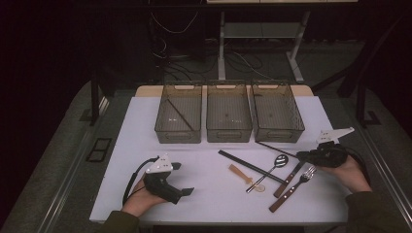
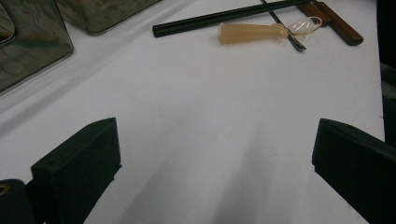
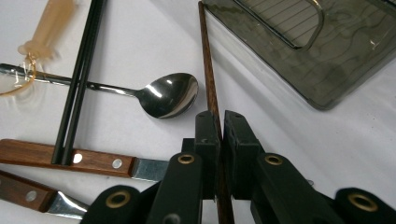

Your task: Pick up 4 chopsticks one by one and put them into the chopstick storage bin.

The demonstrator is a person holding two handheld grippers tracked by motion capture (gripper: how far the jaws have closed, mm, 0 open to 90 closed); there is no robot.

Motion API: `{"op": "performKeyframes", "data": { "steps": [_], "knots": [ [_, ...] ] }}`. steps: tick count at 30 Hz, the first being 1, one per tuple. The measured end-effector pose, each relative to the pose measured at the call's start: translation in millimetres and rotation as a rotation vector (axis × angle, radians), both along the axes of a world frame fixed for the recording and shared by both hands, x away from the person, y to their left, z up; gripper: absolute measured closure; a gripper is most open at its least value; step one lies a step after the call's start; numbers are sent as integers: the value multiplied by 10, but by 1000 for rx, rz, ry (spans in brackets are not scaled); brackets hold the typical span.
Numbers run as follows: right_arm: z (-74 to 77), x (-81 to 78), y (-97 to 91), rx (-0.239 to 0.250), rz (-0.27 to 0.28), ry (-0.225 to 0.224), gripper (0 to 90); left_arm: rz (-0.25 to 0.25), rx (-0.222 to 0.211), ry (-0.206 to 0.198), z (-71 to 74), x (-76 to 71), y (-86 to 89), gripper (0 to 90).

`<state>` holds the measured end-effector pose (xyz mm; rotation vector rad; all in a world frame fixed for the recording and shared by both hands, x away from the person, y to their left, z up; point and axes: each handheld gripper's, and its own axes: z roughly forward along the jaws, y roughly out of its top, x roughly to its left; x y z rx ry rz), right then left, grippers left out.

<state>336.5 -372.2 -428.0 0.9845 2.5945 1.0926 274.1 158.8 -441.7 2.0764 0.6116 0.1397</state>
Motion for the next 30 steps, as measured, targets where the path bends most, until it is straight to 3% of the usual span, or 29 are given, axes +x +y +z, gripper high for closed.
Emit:
{"op": "performKeyframes", "data": {
  "steps": [14, 30],
  "knots": [
    [93, -64, -46, 45, -7, 10, 848, -2, -3, -2, 4, -3, 0, 8],
    [211, -153, -15, 89, 19, -27, 848, -3, -6, -1, 4, -1, 4, 8]
  ]
}}
